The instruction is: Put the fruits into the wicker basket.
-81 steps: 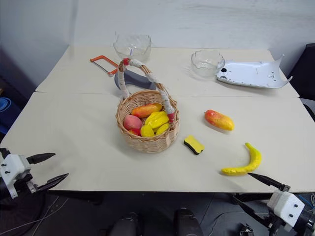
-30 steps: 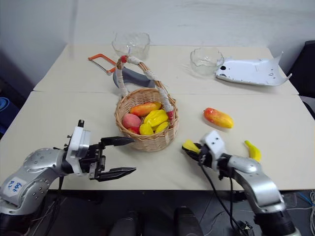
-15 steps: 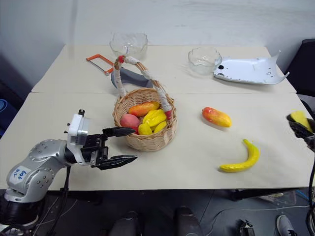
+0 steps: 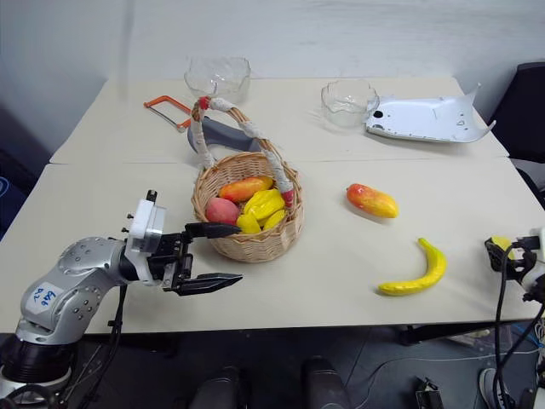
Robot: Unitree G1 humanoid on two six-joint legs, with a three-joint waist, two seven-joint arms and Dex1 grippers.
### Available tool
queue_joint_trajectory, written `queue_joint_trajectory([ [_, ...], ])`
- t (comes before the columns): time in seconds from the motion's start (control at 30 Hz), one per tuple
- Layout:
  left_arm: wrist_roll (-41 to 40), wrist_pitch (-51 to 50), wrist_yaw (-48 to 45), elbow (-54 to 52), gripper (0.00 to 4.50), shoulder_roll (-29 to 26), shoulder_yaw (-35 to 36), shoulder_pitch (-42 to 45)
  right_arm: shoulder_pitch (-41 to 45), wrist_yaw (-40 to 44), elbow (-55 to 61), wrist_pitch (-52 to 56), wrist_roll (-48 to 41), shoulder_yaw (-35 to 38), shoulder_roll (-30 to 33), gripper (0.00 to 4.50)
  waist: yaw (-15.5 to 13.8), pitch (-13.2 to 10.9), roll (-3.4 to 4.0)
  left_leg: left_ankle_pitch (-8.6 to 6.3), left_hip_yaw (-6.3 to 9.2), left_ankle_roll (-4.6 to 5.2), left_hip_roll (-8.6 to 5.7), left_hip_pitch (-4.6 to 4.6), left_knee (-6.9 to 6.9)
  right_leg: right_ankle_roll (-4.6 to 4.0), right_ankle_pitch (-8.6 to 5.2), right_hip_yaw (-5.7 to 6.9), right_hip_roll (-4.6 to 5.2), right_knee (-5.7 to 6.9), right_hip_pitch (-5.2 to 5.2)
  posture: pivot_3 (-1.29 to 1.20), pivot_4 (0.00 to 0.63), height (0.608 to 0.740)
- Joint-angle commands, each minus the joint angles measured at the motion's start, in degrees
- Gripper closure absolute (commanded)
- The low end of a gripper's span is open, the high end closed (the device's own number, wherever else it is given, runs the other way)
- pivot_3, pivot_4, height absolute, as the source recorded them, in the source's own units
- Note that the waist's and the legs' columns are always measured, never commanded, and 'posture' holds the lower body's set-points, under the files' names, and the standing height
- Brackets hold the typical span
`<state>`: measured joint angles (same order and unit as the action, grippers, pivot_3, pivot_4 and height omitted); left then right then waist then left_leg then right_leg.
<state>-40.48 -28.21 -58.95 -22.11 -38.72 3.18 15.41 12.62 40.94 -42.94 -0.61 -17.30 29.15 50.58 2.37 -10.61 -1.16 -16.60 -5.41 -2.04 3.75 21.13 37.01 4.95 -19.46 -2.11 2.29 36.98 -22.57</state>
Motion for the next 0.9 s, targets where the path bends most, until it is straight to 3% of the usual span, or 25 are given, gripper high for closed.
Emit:
queue_joint_trajectory([
  [0.03,-1.6,-0.5,-1.5,-1.2,0.0,-1.3,1.3,1.1,-8.0,3.1,14.0,-0.5,-6.0,7.4,-0.3,0.02,-0.2,0.0,0.01,-0.02,0.01,0.0,0.01,0.0,0.0,0.02,0.01,-0.03,-0.01,-0.02,0.0,0.0,0.15,0.74],
  [0.17,-0.3,1.3,-4.4,0.7,0.0,-2.9,2.1,0.6,-21.6,8.5,28.5,-4.3,-7.7,13.3,-1.0,0.02,-0.6,0.0,0.02,-0.11,0.03,-0.01,0.05,-0.03,0.01,0.11,0.03,-0.09,-0.06,-0.1,0.04,0.0,0.15,0.74],
  [0.23,-0.7,1.0,-4.3,1.5,0.0,-3.6,3.6,0.5,-30.1,17.7,35.0,-10.0,-7.1,15.2,0.8,0.02,-0.7,0.0,0.02,-0.15,0.02,0.02,0.03,-0.04,0.0,0.14,0.03,-0.14,-0.06,-0.12,0.04,0.0,0.15,0.74],
  [0.33,-1.3,0.4,-4.9,0.8,0.0,-4.9,5.0,-0.8,-37.3,26.3,44.1,-8.8,-10.5,18.1,3.0,0.02,-0.5,0.0,0.03,-0.33,0.01,0.27,0.04,-0.06,0.01,0.2,0.04,-0.13,-0.06,-0.18,0.1,0.0,0.15,0.74],
  [0.43,-0.6,2.2,-6.3,0.2,0.0,-5.6,6.1,-3.7,-44.1,37.4,52.9,-7.1,-12.7,15.9,6.0,0.02,0.2,0.0,0.0,-0.41,-0.15,0.29,0.06,-0.12,-0.02,0.26,0.08,-0.41,-0.07,-0.18,0.21,0.0,0.15,0.74],
  [0.57,0.8,4.9,-7.1,0.1,0.0,-5.5,6.8,-6.6,-36.0,37.8,50.7,-14.5,-4.6,3.4,8.5,0.02,0.8,-0.2,-0.59,-0.54,-0.08,0.29,0.21,-0.68,0.0,0.25,0.08,-0.41,-0.08,-0.29,0.57,0.0,0.15,0.74],
  [0.67,0.7,5.2,-5.7,0.2,0.0,-4.6,7.0,-7.2,-25.3,34.3,45.9,-19.7,5.6,-7.8,8.4,0.02,0.7,-0.2,-0.53,-0.66,-0.09,0.43,0.26,-0.84,-0.01,0.22,0.08,-0.41,0.16,-0.44,0.75,0.0,0.15,0.74],
  [0.83,0.1,4.6,-3.5,-2.6,0.0,-3.8,6.8,-8.5,-14.2,35.9,40.0,-15.9,12.9,-20.7,11.3,0.02,-0.1,-0.3,-0.34,-0.65,-0.11,0.36,0.25,-0.79,0.04,0.2,0.06,-0.44,0.25,-0.47,0.7,0.0,0.15,0.74],
  [0.9,0.2,4.7,-3.0,-3.4,0.0,-4.0,7.4,-9.9,-10.9,36.0,38.8,-13.0,14.6,-24.0,12.0,0.41,-0.5,-0.3,-0.34,-0.64,-0.13,0.3,0.24,-0.78,0.06,0.17,0.03,-0.47,0.23,-0.51,0.68,0.0,0.15,0.74],
])
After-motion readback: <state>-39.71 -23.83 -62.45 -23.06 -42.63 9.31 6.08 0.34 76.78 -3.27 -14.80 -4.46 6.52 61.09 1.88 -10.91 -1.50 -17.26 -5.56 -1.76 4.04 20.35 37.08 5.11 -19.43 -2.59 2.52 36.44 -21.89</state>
